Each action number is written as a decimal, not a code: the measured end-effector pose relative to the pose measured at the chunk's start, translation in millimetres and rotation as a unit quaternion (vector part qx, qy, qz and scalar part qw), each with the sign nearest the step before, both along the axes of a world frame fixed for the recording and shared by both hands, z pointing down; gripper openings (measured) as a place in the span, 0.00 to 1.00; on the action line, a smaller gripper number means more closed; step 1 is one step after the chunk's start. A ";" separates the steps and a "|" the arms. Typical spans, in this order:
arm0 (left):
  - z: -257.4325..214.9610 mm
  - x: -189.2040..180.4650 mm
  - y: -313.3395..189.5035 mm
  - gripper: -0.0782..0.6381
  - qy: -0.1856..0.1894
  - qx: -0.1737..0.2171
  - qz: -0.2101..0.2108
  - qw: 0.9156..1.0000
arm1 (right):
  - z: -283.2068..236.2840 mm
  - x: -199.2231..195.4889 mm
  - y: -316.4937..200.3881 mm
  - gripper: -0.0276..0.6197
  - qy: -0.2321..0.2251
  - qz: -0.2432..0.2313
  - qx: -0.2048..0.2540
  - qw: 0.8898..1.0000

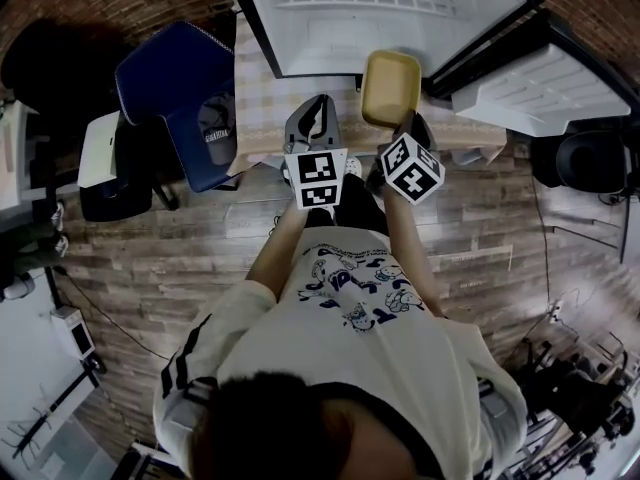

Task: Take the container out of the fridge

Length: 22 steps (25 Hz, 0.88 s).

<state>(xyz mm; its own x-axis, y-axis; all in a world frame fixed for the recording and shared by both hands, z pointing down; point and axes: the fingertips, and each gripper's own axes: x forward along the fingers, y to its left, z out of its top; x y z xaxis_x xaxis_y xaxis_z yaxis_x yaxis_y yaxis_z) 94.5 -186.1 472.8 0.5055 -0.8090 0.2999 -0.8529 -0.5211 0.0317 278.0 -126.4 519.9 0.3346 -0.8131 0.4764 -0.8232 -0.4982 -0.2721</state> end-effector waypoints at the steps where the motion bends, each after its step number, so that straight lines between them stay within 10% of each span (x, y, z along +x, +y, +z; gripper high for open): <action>1: -0.7 -0.3 1.8 0.14 0.001 0.000 0.002 1.000 | -0.1 -1.0 2.8 0.11 0.000 0.001 -0.001 1.000; 22: -1.5 -4.5 31.8 0.14 0.003 0.002 0.019 1.000 | -6.9 -8.5 44.5 0.11 -0.001 0.012 0.002 1.000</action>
